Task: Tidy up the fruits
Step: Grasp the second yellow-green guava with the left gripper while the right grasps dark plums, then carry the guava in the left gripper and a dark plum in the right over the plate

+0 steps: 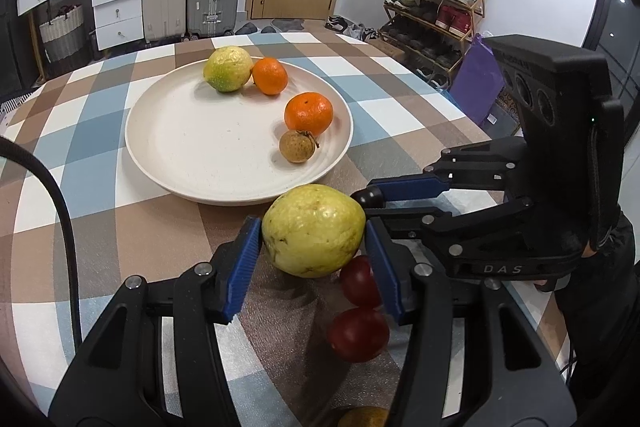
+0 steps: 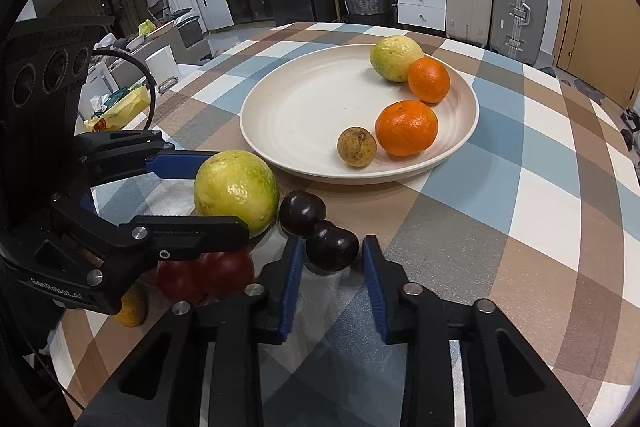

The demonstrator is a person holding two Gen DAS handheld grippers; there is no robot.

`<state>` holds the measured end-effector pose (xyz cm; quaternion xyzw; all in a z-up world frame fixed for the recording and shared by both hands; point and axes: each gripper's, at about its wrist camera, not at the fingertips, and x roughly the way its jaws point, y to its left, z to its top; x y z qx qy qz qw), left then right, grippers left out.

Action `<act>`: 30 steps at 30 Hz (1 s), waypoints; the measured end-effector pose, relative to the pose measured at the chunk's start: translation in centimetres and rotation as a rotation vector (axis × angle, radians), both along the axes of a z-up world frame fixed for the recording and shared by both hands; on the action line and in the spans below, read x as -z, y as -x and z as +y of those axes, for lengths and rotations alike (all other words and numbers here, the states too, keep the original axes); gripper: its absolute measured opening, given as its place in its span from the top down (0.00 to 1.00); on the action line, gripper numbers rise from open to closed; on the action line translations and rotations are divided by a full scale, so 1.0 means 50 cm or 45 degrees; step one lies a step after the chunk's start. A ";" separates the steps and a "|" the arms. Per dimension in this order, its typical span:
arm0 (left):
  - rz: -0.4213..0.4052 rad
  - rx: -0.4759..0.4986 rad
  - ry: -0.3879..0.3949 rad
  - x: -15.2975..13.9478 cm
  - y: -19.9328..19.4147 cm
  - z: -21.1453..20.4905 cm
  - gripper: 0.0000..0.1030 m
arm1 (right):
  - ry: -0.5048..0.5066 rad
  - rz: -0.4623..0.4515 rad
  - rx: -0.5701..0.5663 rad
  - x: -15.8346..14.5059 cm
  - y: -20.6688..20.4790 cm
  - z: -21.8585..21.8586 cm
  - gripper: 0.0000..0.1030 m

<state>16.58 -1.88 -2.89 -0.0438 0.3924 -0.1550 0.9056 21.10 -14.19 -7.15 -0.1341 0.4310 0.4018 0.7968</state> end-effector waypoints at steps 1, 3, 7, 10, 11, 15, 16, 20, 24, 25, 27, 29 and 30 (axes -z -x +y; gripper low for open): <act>-0.003 0.000 0.004 -0.001 0.001 0.001 0.51 | 0.000 -0.001 -0.001 0.000 0.000 0.000 0.73; -0.013 -0.005 0.011 -0.006 0.003 0.005 0.51 | -0.001 -0.002 -0.003 0.000 0.000 0.000 0.74; -0.029 -0.015 0.020 -0.015 0.008 0.015 0.51 | -0.017 -0.007 -0.001 -0.006 -0.001 -0.003 0.74; -0.047 -0.035 0.030 -0.023 0.011 0.025 0.51 | -0.032 -0.015 0.006 -0.012 -0.001 -0.007 0.74; -0.053 -0.040 0.035 -0.026 0.013 0.028 0.51 | -0.041 -0.019 0.011 -0.015 -0.002 -0.008 0.74; -0.082 -0.068 0.057 -0.039 0.021 0.042 0.51 | -0.064 -0.031 0.031 -0.022 -0.006 -0.013 0.74; -0.088 -0.075 0.061 -0.042 0.022 0.046 0.51 | -0.070 -0.033 0.034 -0.024 -0.006 -0.014 0.74; -0.107 -0.108 0.072 -0.049 0.024 0.057 0.51 | -0.114 -0.059 0.044 -0.036 -0.006 -0.017 0.74; -0.127 -0.150 0.081 -0.055 0.026 0.071 0.51 | -0.164 -0.088 0.063 -0.049 -0.004 -0.021 0.74; -0.133 -0.167 0.086 -0.056 0.026 0.076 0.51 | -0.177 -0.093 0.067 -0.052 -0.004 -0.022 0.74; -0.141 -0.190 0.091 -0.058 0.026 0.083 0.51 | -0.202 -0.106 0.085 -0.057 -0.003 -0.023 0.74; -0.152 -0.220 0.102 -0.061 0.027 0.093 0.51 | -0.219 -0.115 0.102 -0.059 -0.004 -0.021 0.74; -0.160 -0.238 0.107 -0.062 0.027 0.098 0.51 | -0.223 -0.119 0.110 -0.060 -0.003 -0.019 0.74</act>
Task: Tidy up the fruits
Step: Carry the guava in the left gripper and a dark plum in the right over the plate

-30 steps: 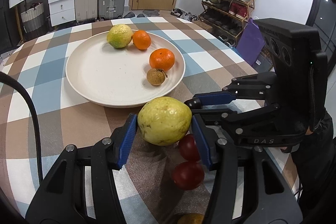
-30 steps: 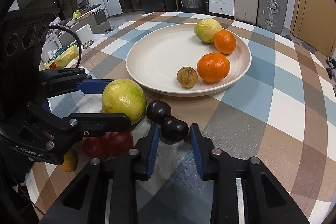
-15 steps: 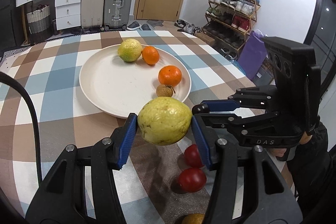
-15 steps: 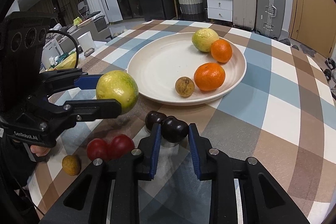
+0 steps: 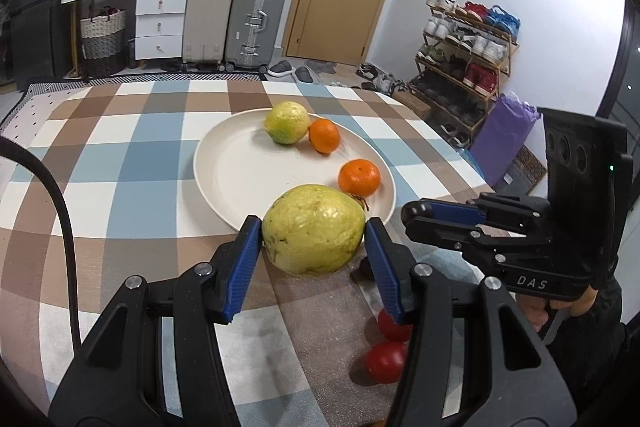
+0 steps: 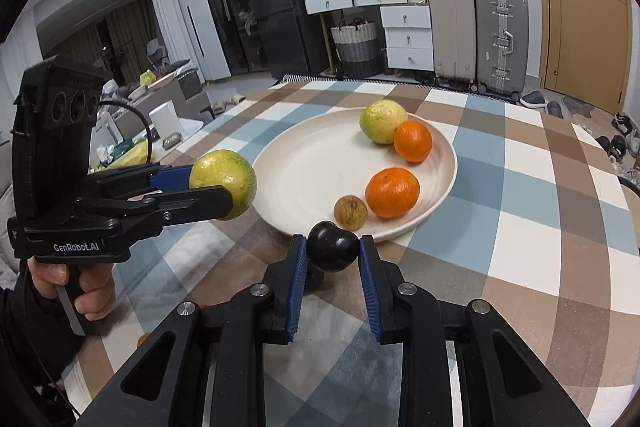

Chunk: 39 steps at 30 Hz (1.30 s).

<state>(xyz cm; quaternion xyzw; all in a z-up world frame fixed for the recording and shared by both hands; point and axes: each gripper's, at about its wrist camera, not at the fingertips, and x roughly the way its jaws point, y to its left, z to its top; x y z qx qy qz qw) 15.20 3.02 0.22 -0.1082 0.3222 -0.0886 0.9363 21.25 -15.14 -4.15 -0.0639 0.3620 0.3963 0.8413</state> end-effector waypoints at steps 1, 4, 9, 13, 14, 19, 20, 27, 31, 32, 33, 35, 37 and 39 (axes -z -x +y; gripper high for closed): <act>-0.005 -0.012 0.000 -0.001 -0.001 0.003 0.51 | -0.008 -0.005 0.012 -0.001 0.000 0.003 0.74; -0.024 -0.058 0.002 -0.003 -0.001 0.016 0.51 | -0.017 -0.010 0.029 -0.001 -0.002 0.010 0.74; -0.032 -0.110 -0.008 0.001 -0.010 0.027 0.51 | -0.018 -0.018 0.029 0.001 -0.002 0.027 0.74; -0.038 -0.136 -0.021 0.004 -0.018 0.030 0.51 | -0.006 -0.012 0.025 0.005 -0.004 0.039 0.74; -0.039 -0.140 -0.025 0.005 -0.021 0.031 0.51 | -0.004 -0.012 0.027 0.006 -0.005 0.043 0.74; -0.049 -0.155 -0.037 0.006 -0.027 0.029 0.51 | -0.018 0.005 0.046 0.007 -0.014 0.044 0.74; -0.052 -0.157 -0.042 0.006 -0.030 0.029 0.51 | -0.019 0.008 0.053 0.008 -0.016 0.045 0.74; -0.070 -0.173 -0.110 0.008 -0.053 0.017 0.51 | -0.017 0.023 0.068 0.014 -0.020 0.054 0.74; -0.063 -0.173 -0.145 0.014 -0.060 0.011 0.51 | -0.021 0.029 0.071 0.014 -0.021 0.058 0.74; -0.059 -0.168 -0.149 0.016 -0.061 0.010 0.51 | -0.020 0.030 0.069 0.015 -0.022 0.058 0.74; -0.050 -0.161 -0.155 0.019 -0.063 0.008 0.51 | -0.016 0.027 0.069 0.016 -0.021 0.060 0.74; -0.037 -0.156 -0.175 0.025 -0.066 0.001 0.51 | -0.006 0.029 0.067 0.018 -0.021 0.063 0.74; -0.027 -0.147 -0.194 0.029 -0.069 -0.005 0.51 | -0.007 0.029 0.072 0.017 -0.022 0.061 0.74; -0.032 -0.142 -0.202 0.030 -0.069 -0.007 0.51 | -0.007 0.034 0.081 0.019 -0.024 0.059 0.74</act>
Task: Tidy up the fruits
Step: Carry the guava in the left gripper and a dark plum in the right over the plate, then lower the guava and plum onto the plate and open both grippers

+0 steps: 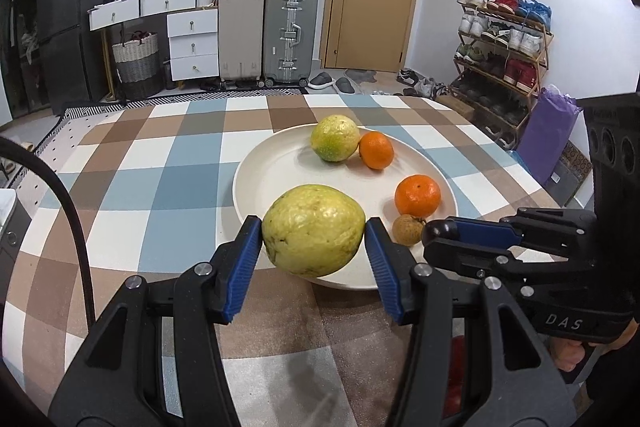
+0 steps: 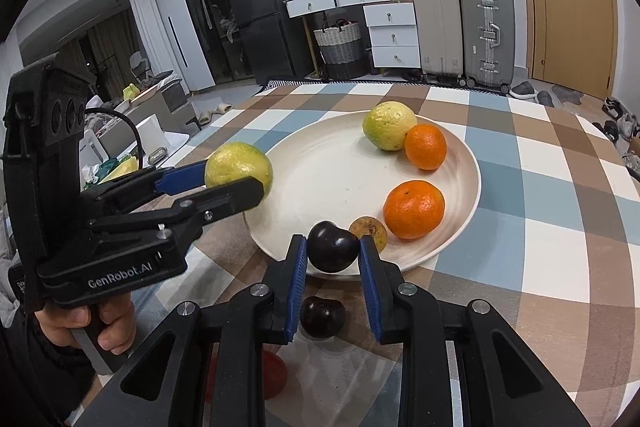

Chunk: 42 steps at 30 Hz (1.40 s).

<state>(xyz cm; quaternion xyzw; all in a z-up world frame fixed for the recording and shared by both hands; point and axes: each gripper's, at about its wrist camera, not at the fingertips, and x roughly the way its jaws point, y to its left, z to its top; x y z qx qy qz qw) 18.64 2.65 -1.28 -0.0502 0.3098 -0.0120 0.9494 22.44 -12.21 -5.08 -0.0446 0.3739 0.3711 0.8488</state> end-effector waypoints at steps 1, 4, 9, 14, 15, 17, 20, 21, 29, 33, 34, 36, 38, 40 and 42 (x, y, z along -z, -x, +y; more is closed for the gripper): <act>-0.002 0.000 -0.004 0.000 0.000 -0.001 0.51 | 0.000 0.004 0.003 0.001 -0.001 -0.001 0.74; 0.003 -0.002 0.000 0.000 0.001 -0.001 0.51 | 0.004 0.013 -0.002 0.002 -0.003 0.002 0.74; 0.020 -0.007 0.013 0.002 0.002 0.003 0.51 | 0.002 -0.007 0.002 -0.001 0.001 0.001 0.62; 0.020 -0.011 0.013 0.003 0.001 0.005 0.51 | -0.011 -0.012 0.025 -0.003 0.000 -0.006 0.55; 0.017 -0.013 0.013 0.002 0.002 0.006 0.51 | -0.011 -0.011 0.027 -0.003 -0.001 -0.007 0.54; 0.000 -0.013 0.013 -0.001 0.007 0.007 0.51 | -0.018 -0.023 0.039 -0.005 -0.001 -0.011 0.53; 0.006 -0.020 0.004 0.000 0.006 0.009 0.41 | -0.013 -0.023 0.043 -0.005 0.001 -0.013 0.45; 0.010 -0.022 0.003 0.000 0.005 0.009 0.38 | -0.015 -0.023 0.045 -0.005 0.001 -0.014 0.43; 0.020 -0.036 0.013 0.003 0.007 0.015 0.16 | -0.031 -0.026 0.067 -0.006 -0.001 -0.022 0.26; 0.034 -0.061 0.016 0.006 0.005 0.020 0.03 | -0.037 -0.029 0.082 -0.008 0.000 -0.029 0.17; 0.033 -0.074 0.023 0.007 0.006 0.024 0.01 | -0.037 -0.028 0.089 -0.008 0.000 -0.031 0.17; 0.034 -0.084 0.040 0.008 0.007 0.031 0.01 | -0.040 -0.024 0.094 -0.008 -0.001 -0.034 0.15; 0.046 -0.094 0.050 0.010 0.007 0.036 0.01 | -0.038 -0.022 0.107 -0.008 -0.002 -0.037 0.12; 0.050 -0.100 0.058 0.011 0.008 0.039 0.01 | -0.034 -0.026 0.120 -0.009 0.001 -0.040 0.08; 0.050 -0.107 0.062 0.011 0.011 0.042 0.01 | -0.034 -0.034 0.127 -0.011 0.002 -0.043 0.04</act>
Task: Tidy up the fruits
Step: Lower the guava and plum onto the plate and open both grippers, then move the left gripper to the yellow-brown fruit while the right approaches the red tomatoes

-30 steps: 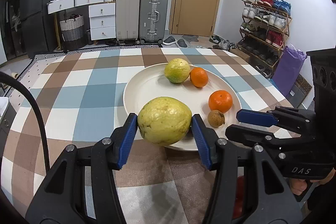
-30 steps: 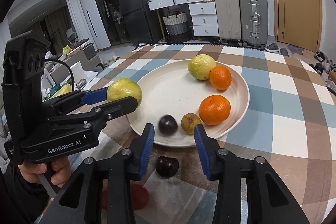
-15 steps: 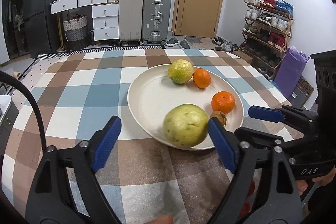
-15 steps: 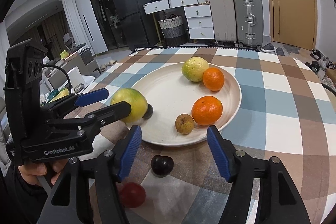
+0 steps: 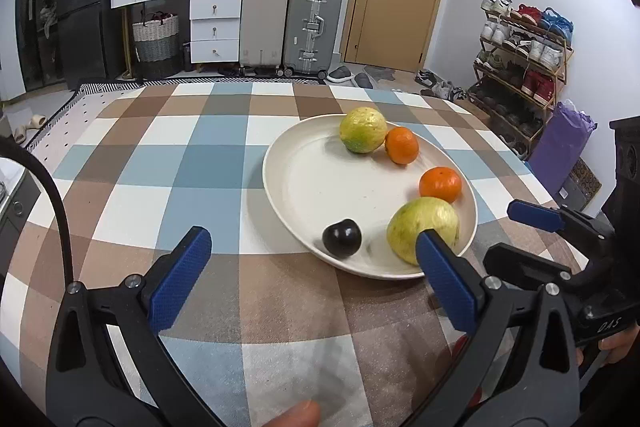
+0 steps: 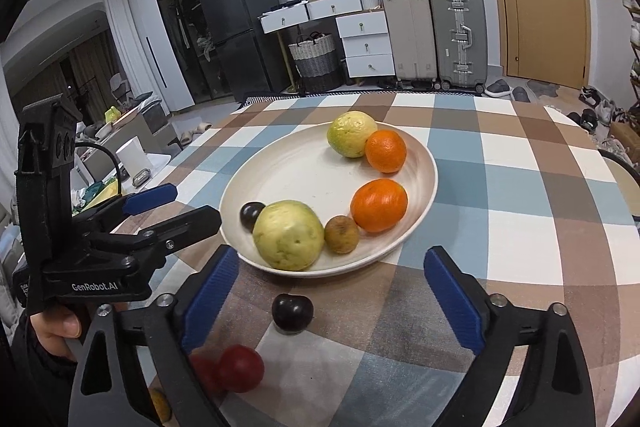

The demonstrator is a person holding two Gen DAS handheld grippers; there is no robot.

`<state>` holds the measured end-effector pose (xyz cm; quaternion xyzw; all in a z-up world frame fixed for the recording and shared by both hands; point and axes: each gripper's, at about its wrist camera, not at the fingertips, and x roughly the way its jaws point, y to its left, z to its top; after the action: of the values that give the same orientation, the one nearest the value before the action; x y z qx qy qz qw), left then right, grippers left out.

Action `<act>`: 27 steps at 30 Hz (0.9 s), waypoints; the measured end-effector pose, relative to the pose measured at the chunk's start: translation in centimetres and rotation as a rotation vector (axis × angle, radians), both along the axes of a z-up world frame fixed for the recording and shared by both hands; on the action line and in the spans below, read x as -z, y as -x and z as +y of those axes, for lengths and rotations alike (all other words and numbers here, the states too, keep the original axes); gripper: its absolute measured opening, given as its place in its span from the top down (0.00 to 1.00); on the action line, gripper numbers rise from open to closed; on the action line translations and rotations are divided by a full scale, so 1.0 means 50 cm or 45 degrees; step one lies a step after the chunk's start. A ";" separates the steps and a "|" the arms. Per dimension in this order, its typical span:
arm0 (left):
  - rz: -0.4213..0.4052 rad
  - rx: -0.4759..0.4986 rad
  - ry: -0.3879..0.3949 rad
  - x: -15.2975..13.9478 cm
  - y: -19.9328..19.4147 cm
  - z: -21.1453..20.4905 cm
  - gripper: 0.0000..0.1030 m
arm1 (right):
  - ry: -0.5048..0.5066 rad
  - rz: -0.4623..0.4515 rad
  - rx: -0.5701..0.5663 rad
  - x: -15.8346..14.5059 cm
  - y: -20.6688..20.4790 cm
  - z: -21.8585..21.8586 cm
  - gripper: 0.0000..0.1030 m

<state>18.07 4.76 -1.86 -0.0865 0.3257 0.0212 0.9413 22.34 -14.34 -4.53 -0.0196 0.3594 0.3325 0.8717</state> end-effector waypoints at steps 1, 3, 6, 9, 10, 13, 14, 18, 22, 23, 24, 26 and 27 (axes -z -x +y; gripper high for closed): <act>0.001 0.000 -0.001 0.000 0.002 0.000 0.01 | 0.000 -0.004 0.001 -0.001 0.001 -0.001 0.03; 0.005 0.003 -0.002 0.000 0.004 0.000 0.01 | 0.005 -0.008 -0.001 -0.001 0.003 -0.002 0.00; 0.007 0.012 -0.010 0.000 0.013 -0.005 0.01 | 0.004 -0.012 -0.007 -0.002 0.005 -0.004 0.00; 0.017 0.021 -0.024 0.001 0.023 -0.012 0.01 | 0.000 -0.007 -0.009 -0.001 0.009 -0.009 0.00; 0.018 0.027 -0.027 0.001 0.031 -0.015 0.01 | -0.004 0.001 -0.007 0.000 0.012 -0.013 0.00; 0.021 0.023 -0.029 -0.002 0.049 -0.019 0.01 | -0.008 0.011 0.003 0.000 0.018 -0.018 0.00; 0.021 0.023 -0.026 -0.004 0.056 -0.019 0.01 | -0.010 0.010 0.004 -0.001 0.023 -0.020 0.00; 0.011 0.031 -0.009 -0.016 0.091 -0.019 0.01 | -0.005 0.010 0.004 -0.009 0.041 -0.028 0.00; 0.010 0.038 -0.021 -0.025 0.127 -0.031 0.01 | 0.002 0.007 0.002 -0.017 0.065 -0.037 0.00; 0.008 0.044 -0.024 -0.026 0.136 -0.035 0.01 | 0.003 0.011 -0.001 -0.018 0.071 -0.039 0.00; 0.010 0.054 -0.028 -0.026 0.145 -0.039 0.01 | 0.006 0.012 0.001 -0.018 0.077 -0.041 0.00; 0.024 0.071 -0.055 -0.024 0.163 -0.047 0.01 | 0.025 0.017 0.018 -0.017 0.089 -0.045 0.00; 0.026 0.069 -0.061 -0.024 0.168 -0.049 0.01 | 0.029 0.019 0.021 -0.016 0.093 -0.047 0.00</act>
<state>9.66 2.32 -0.66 -0.0546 0.3370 0.0044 0.9399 17.70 -16.68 -3.74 -0.0241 0.3699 0.3212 0.8715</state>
